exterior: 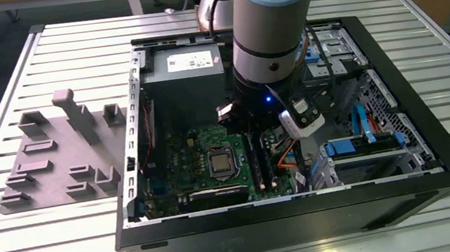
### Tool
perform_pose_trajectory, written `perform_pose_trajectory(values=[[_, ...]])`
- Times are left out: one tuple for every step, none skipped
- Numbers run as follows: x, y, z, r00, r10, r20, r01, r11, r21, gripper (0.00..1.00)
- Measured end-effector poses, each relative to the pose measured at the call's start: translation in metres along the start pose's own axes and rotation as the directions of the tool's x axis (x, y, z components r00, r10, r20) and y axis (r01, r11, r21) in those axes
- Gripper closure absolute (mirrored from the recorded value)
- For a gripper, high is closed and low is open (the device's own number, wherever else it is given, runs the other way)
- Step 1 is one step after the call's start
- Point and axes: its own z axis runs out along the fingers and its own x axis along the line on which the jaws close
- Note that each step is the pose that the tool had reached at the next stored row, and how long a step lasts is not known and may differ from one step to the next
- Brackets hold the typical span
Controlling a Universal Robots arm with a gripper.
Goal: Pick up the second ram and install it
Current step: 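Press down the second ram until it locks into place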
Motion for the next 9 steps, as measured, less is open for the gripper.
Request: perform_pose_trajectory(values=[[0.0, 0.0, -0.0013, 1.0, 0.0, -0.0001, 0.0, 1.0, 0.0003, 0.89], [0.0, 0.0, -0.0013, 1.0, 0.0, 0.0, 0.0, 1.0, -0.0001, 0.89], [0.0, 0.0001, -0.0012, 1.0, 0.0, 0.0001, 0.0, 1.0, -0.0003, 0.89], [0.0, 0.0001, -0.0013, 1.0, 0.0, 0.0001, 0.0, 1.0, -0.0003, 0.89], [0.0, 0.0001, -0.0013, 1.0, 0.0, 0.0, 0.0, 1.0, -0.0002, 0.89], [0.0, 0.0, -0.0015, 1.0, 0.0, 0.0, 0.0, 1.0, 0.0, 0.89], [0.0, 0.0001, -0.0017, 1.0, 0.0, 0.0, 0.0, 1.0, 0.0, 0.89], [0.0, 0.0, -0.0017, 1.0, 0.0, 0.0, 0.0, 1.0, 0.0, 0.89], [0.0, 0.0, -0.0017, 1.0, 0.0, 0.0, 0.0, 1.0, 0.0, 0.89]])
